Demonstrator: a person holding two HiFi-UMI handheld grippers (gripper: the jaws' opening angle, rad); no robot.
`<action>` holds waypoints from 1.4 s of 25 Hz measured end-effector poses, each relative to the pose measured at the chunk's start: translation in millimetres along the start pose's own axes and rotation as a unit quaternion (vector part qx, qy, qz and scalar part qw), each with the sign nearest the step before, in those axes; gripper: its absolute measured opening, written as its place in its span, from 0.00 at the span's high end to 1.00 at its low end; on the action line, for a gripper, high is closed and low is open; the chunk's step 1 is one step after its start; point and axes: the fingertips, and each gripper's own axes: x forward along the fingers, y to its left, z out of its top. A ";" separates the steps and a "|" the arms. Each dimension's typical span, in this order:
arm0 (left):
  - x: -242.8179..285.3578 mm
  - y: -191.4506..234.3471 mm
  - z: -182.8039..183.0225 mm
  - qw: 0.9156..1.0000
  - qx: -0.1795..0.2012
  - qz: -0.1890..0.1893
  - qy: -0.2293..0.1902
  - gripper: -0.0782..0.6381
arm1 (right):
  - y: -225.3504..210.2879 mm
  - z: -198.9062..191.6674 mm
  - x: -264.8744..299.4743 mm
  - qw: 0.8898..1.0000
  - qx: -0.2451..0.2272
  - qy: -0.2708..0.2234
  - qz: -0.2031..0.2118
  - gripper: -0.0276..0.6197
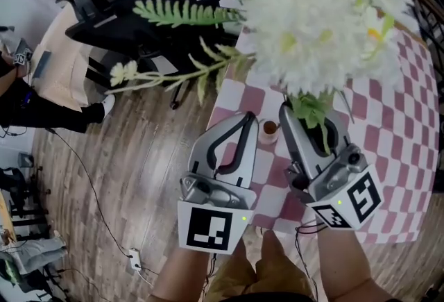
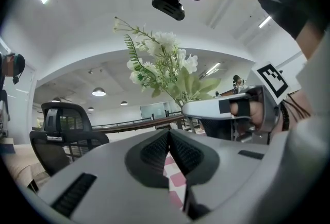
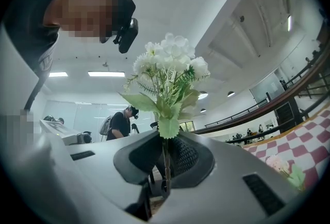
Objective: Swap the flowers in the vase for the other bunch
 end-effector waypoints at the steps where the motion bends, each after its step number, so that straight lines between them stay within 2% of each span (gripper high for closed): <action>1: 0.2 0.9 -3.7 1.000 -0.003 0.000 0.000 0.88 | -0.9 -3.8 1.1 1.000 0.000 0.001 0.000 0.87; 9: 6.4 0.0 -33.3 1.000 -0.026 -0.002 0.004 0.88 | -20.8 -35.5 1.5 1.000 0.013 0.012 -0.021 0.87; 18: 14.3 1.9 -51.6 0.999 -0.054 0.002 0.006 0.88 | -28.2 -68.2 1.3 0.999 0.015 0.035 -0.020 0.87; 29: 16.7 -3.8 -80.2 0.996 -0.087 0.001 0.020 0.88 | -31.2 -101.1 -8.2 0.998 0.004 0.057 -0.030 0.87; 35: 18.6 -6.7 -89.1 0.996 -0.091 0.000 0.026 0.88 | -32.1 -112.6 -14.8 0.997 -0.010 0.066 -0.035 0.87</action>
